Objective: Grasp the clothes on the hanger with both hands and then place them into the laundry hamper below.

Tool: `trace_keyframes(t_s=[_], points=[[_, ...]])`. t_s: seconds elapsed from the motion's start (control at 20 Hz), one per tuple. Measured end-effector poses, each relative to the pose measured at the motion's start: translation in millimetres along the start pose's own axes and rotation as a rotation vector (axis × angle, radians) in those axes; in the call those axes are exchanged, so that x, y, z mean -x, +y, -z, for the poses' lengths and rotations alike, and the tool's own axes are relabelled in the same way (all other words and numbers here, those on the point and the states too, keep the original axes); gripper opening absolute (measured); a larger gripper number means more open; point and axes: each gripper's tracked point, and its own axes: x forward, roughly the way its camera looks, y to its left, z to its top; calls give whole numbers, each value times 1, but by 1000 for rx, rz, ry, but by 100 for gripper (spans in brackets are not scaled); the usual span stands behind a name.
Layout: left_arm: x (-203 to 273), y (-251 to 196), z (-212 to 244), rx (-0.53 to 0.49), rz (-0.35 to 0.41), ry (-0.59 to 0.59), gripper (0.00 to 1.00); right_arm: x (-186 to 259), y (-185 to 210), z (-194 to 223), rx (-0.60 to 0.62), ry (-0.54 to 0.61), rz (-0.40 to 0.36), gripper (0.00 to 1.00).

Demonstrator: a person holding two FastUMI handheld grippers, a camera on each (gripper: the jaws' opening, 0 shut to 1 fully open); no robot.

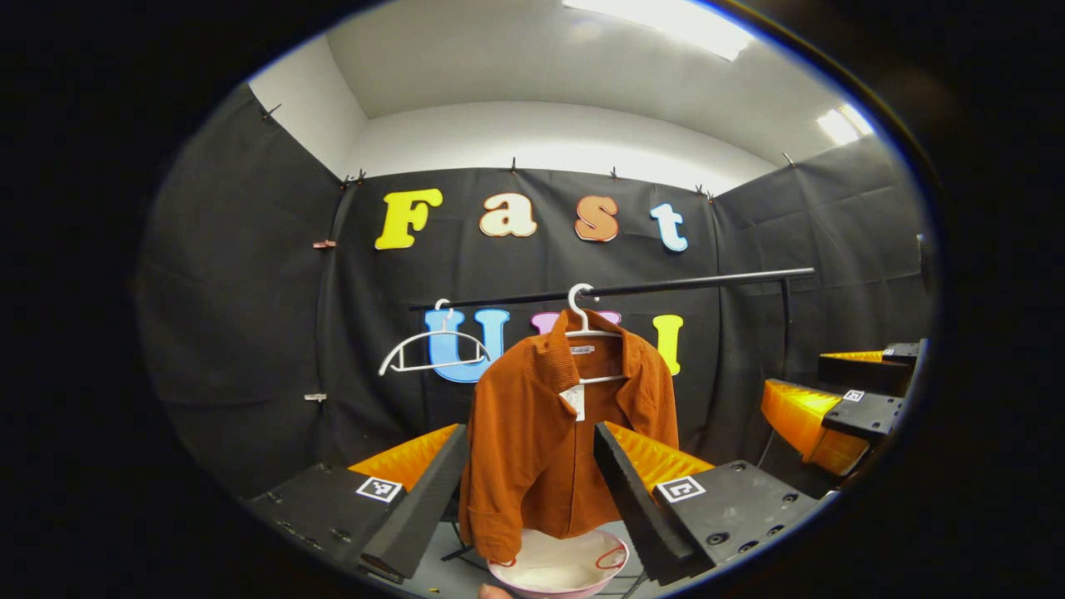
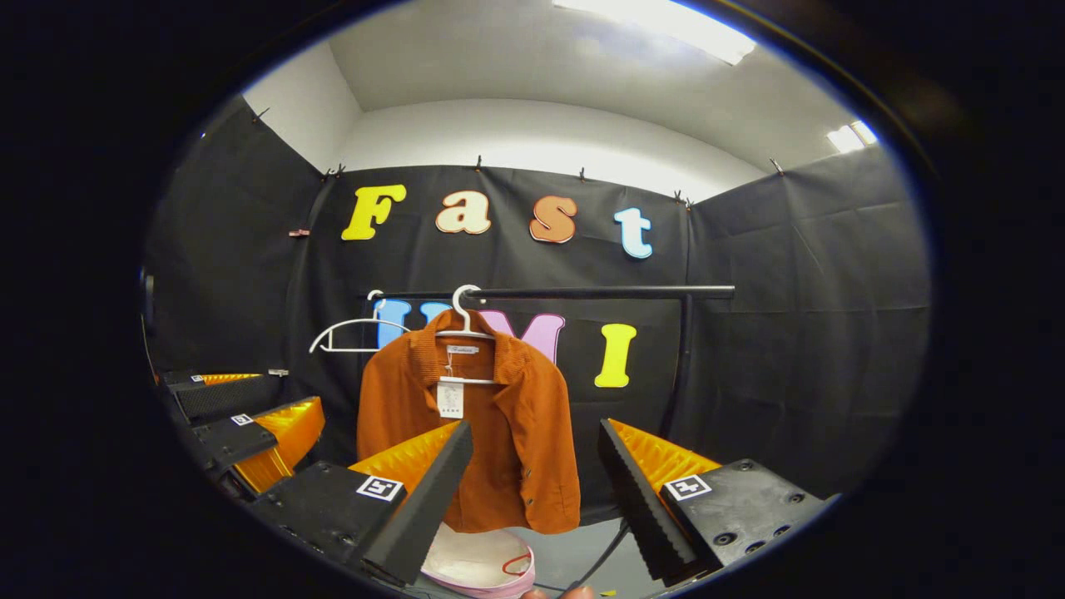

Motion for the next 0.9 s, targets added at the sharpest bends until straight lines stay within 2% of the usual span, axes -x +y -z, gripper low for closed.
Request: trace_keyframes(t_s=[0.2, 0.5, 0.55, 0.7, 0.9], points=[[-63, -23, 25, -12, 17, 14, 95, -43, -12, 10, 3, -6, -12, 97], [-176, -27, 67, -57, -76, 19, 94, -110, -20, 47, -18, 31, -54, 98], [-194, -28, 76, -59, -88, 31, 96, -121, -21, 55, -22, 42, -66, 98], [-229, -26, 102, -60, -134, 59, 94, -151, -25, 73, -24, 64, -96, 98], [-260, -19, 117, -74, -179, 59, 98, -185, -24, 97, -6, 78, -124, 98]])
